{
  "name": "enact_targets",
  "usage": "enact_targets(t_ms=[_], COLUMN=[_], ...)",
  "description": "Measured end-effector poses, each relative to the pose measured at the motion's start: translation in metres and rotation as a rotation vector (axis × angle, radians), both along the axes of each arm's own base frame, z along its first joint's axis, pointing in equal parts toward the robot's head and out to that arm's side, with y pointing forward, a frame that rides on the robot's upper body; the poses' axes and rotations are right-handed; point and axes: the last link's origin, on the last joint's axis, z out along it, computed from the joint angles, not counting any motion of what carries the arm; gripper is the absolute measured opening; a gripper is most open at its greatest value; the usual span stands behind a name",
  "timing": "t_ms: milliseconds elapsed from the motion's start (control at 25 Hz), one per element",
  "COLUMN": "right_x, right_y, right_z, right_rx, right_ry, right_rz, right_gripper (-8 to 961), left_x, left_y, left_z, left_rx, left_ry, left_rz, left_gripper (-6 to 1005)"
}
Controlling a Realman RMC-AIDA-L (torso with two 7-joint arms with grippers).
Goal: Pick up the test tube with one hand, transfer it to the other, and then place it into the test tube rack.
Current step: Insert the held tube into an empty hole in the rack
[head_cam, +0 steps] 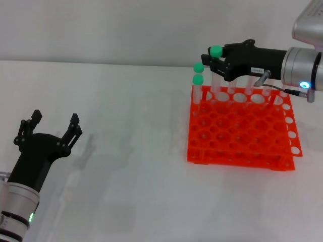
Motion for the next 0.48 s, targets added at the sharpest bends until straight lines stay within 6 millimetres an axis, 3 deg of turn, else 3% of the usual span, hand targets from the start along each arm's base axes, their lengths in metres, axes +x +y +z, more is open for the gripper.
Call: enact_targets(t_ms=[480], right_x=[0.015], right_y=[-0.007], right_z=[-0.015], right_rx=[0.026], right_ry=[0.157], right_rz=[-0.064], right_gripper=[209], left_x=[0.002], left_y=[0.004], left_z=[0.0], left_rx=[-0.001], left_ry=[0.005], left_rz=[-0.009], left_gripper=[888])
